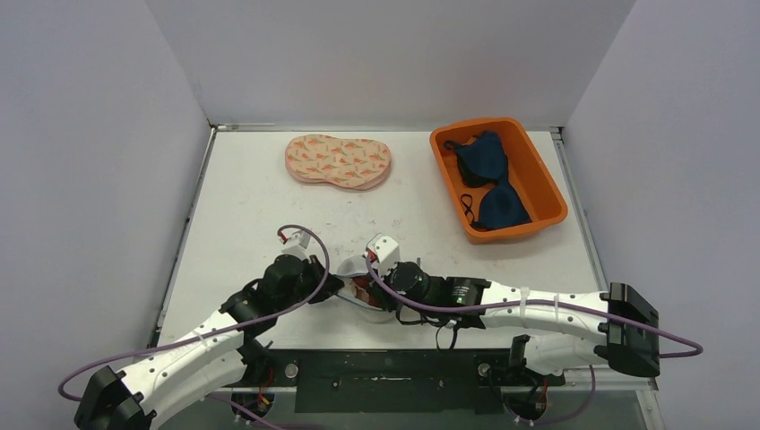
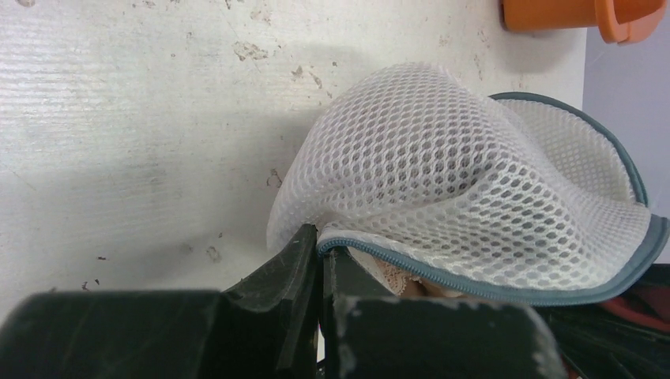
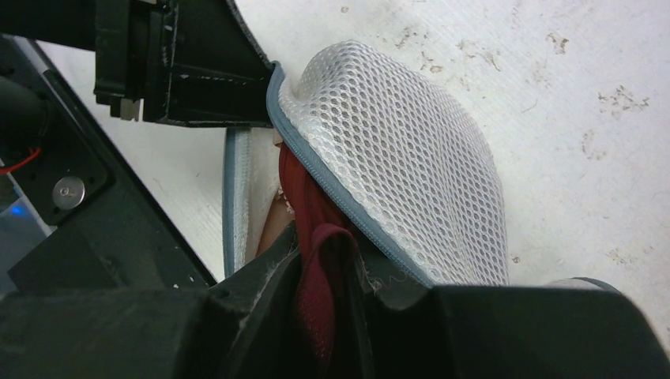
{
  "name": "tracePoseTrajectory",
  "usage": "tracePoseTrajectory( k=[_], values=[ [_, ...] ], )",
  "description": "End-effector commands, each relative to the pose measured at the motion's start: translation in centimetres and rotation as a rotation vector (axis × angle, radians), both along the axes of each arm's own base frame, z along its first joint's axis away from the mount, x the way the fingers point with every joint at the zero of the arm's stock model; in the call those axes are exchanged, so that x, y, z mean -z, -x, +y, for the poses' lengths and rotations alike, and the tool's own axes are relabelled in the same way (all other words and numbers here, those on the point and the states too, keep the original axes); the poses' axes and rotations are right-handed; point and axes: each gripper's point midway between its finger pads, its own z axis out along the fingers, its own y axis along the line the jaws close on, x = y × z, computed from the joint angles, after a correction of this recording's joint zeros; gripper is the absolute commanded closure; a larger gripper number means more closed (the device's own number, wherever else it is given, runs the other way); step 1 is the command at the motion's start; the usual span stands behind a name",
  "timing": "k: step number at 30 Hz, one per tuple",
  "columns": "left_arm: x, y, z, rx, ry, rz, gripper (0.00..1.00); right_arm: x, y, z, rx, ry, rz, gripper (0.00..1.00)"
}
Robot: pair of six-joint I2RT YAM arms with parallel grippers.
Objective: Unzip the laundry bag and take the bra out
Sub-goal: Pick up the bra from the laundry bag.
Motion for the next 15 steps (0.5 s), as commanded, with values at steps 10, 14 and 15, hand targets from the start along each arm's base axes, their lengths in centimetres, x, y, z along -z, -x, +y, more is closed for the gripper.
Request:
tracePoseTrajectory(
  k=[10,14,15],
  values=[
    [-1.7,-2.1,-0.2,-0.049,-0.008,-0.055,1.0,-2.0,0.9,0.4,-0.154,-0.271,0.094,0.95],
    [-3.1,-3.2,-0.1,-0.079,0.018,-0.075,1.0,-0.5,2.4,0.3,-0.263,-0.235,0.125,0.95],
    [-3.7,-3.6,-0.2,-0.08,0.028,-0.083,1.0,0.1,2.7,0.4,-0.285,-0.207,0.139,0.95]
  ],
)
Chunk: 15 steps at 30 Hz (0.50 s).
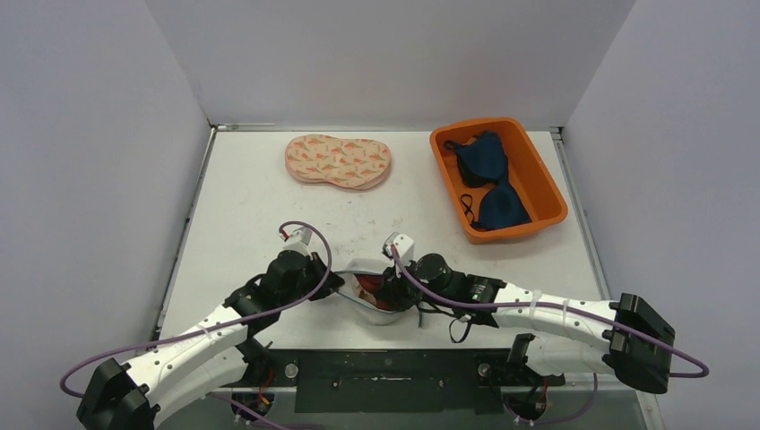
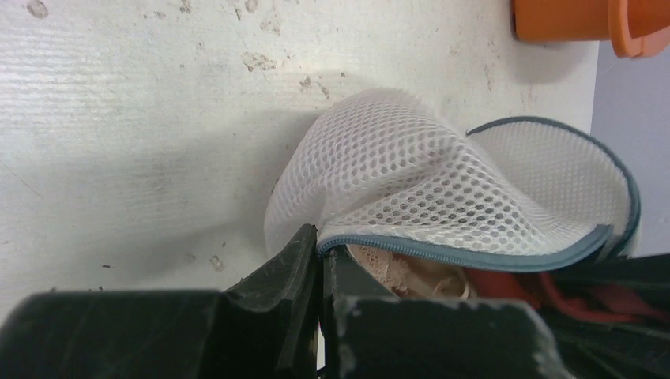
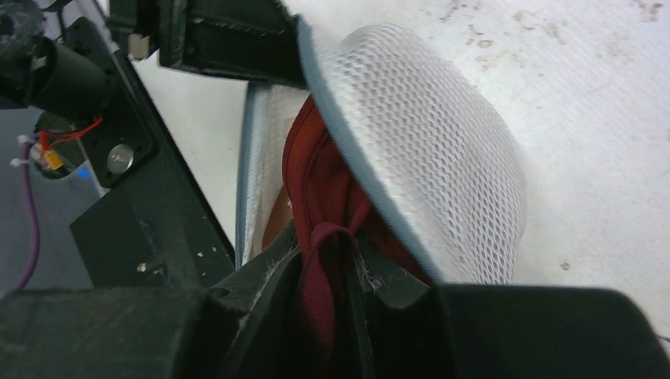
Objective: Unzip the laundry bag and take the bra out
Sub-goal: Pick up the bra from the laundry bag.
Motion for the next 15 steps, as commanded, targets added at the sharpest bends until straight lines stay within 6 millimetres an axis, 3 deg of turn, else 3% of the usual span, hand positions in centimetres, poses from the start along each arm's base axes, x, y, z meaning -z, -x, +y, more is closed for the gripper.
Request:
tracePoseTrajectory(
  k=[1,3,6,10,15],
  values=[
    [-4.5,-3.2,-0.2,-0.064,0.053,-0.111,1.0,-1.3,2.7,1.9,-0.198,-0.06,0.013,0.95],
    [-5.6,-3.8,-0.6,-0.057,0.053,-0.127,1.0,-0.8,2.8,1.9,-0.209,-0.037,0.008,0.95],
    [-5.8,-4.2,-1.0,-0.045,0.042,-0.123,1.0,-1.3,2.9,1.9,-0.222,-0.045,-0.011,0.95],
    [-5.6,-4.3,-1.5,-0.025,0.044,-0.115,1.0,-2.4,0.8,1.2,-0.101,-0.065,-0.072,0.95],
    [-3.9,-3.5,-1.6,-0.002,0.053,-0.092,1.0,-4.5,-1.5,-0.6,0.082,-0.159,-0.135,0.95]
  ],
)
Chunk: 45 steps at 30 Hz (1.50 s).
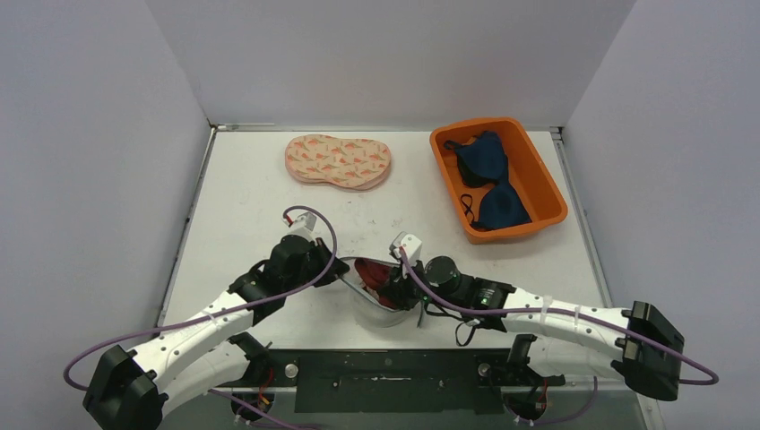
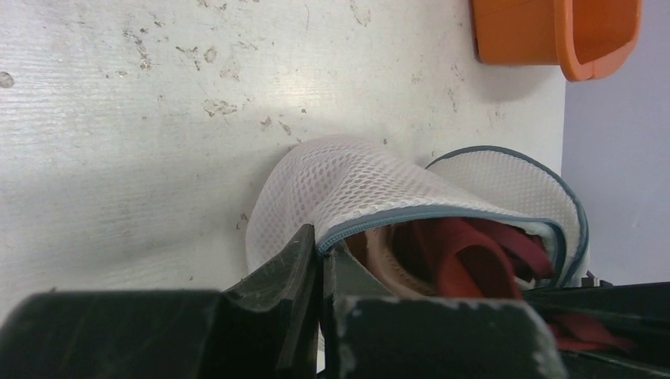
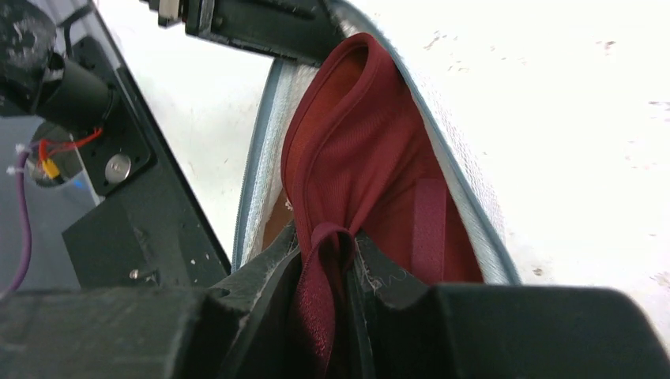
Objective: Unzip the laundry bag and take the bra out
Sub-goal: Pick up the bra from the laundry bag.
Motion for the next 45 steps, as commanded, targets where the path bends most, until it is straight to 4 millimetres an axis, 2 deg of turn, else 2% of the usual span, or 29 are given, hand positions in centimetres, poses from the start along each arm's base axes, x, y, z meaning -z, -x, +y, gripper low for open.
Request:
tracePoseTrajectory(
  k=[1,3,5,9,12,16,21,26,29,36,45],
  values=[
    [-1.0,-0.9,-0.4,0.005,0.052,-0.071,1.0,-3.7,-1.9,-0.5,0.128,-0.134,-0.078,0.95],
    [-0.8,-0.6,-0.6,0.017,0.075,-0.073,1.0,-2.8,-1.9,-0.5,0.133,-0.103,-0.06,0.91],
    [-0.9,-0.4,-1.1,0.035,0.099,-0.078,1.0,-2.0,-2.3,-0.8,0.163,-0.072,-0.049,0.77],
    [-1.0,-0.1,-1.5,0.057,0.13,-0.084,1.0,-1.9,-2.5,-1.6,0.216,-0.093,-0.035,0.43],
    [-0.7,0.1,-1.5,0.06,0.135,-0.078,1.0,-2.2,-2.6,-2.1,0.248,-0.115,-0.026,0.33],
    [-0.4,0.3,-1.5,0.065,0.134,-0.076,1.0,-2.4,-3.0,-2.5,0.282,-0.097,-0.03,0.31],
    [-0.6,0.4,-1.8,0.083,0.133,-0.086,1.0,-3.2,-3.0,-1.7,0.294,-0.019,-0.062,0.27],
    [-0.6,0.7,-2.3,0.104,0.134,-0.097,1.0,-1.8,-2.6,-0.3,0.281,0.179,-0.082,0.25],
    [0.0,1.0,-2.4,0.109,0.106,-0.098,1.0,-0.4,-2.6,0.2,0.286,0.25,-0.068,0.24],
    [2.5,1.7,-2.1,0.113,0.049,-0.071,1.0,1.3,-2.8,1.1,0.356,0.303,-0.083,0.23],
    [2.5,2.0,-2.2,0.123,0.047,-0.072,1.0,3.3,-2.6,2.2,0.345,0.418,-0.117,0.22]
  ],
)
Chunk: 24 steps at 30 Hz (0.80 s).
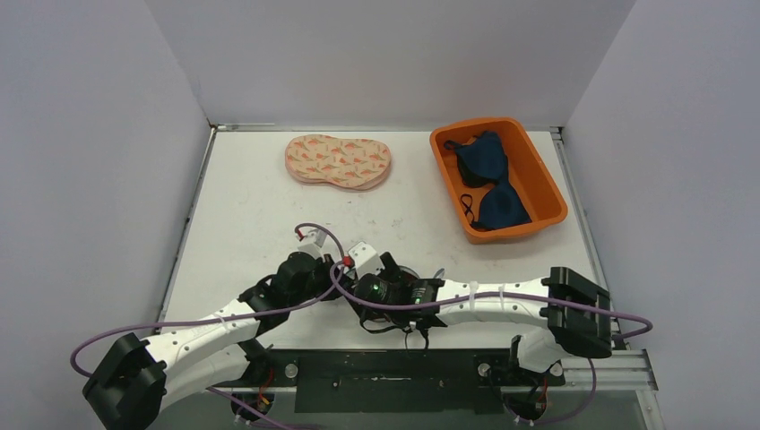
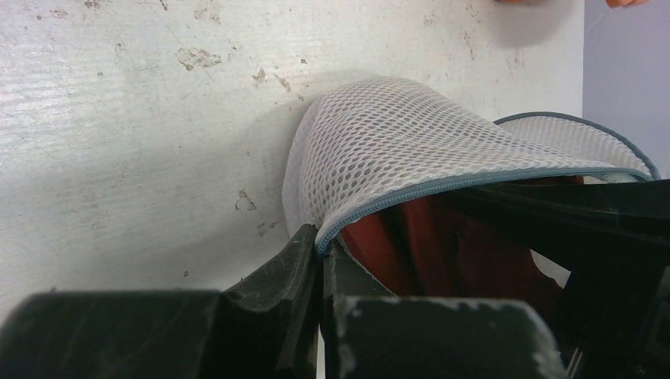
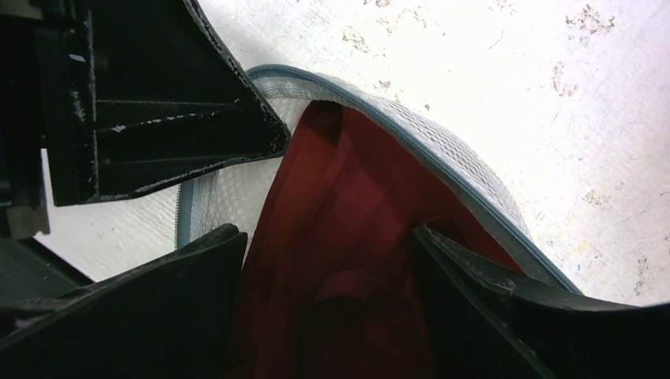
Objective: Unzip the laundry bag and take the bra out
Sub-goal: Pick up the bra from the laundry bag.
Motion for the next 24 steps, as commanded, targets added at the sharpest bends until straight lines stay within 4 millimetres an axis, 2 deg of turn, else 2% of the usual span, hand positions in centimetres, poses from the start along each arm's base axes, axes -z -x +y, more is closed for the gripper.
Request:
tracePoseTrajectory(
  k=[1,4,7,12,14,17,19,24],
  values=[
    [-1.3,-0.5,-0.6,0.014,0.026,-0.059,1.0,-0.7,-0.6,0.5,0.027,0.033,-0.042,0.22],
    [-1.3,-0.4,-0.6,0.014,0.028,-0.059,1.0,0.3,-0.7,0.1,0.04,0.093,-0.046,0.23],
    [-1.4,-0.4,-0.5,0.013,0.03,-0.059,1.0,0.7,-1.2,-0.7,0.074,0.148,-0.068,0.31],
    [-1.3,-0.6,0.0,-0.013,0.017,-0.067,1.0,-0.5,-1.1,-0.9,0.081,0.103,-0.095,0.66],
    [-1.4,-0.6,0.1,-0.014,0.017,-0.068,1.0,-1.3,-0.8,-0.6,0.061,0.067,-0.092,0.78],
    [-1.4,-0.6,0.2,-0.023,0.011,-0.064,1.0,-2.6,-0.3,0.0,0.017,0.002,-0.08,0.91],
    [-1.5,-0.7,0.3,-0.038,0.011,-0.056,1.0,-3.4,0.2,0.2,-0.02,-0.033,-0.069,0.95],
    [-2.3,-1.3,0.2,-0.061,0.019,-0.052,1.0,-4.7,1.4,0.0,-0.141,-0.088,-0.03,0.95]
  ],
)
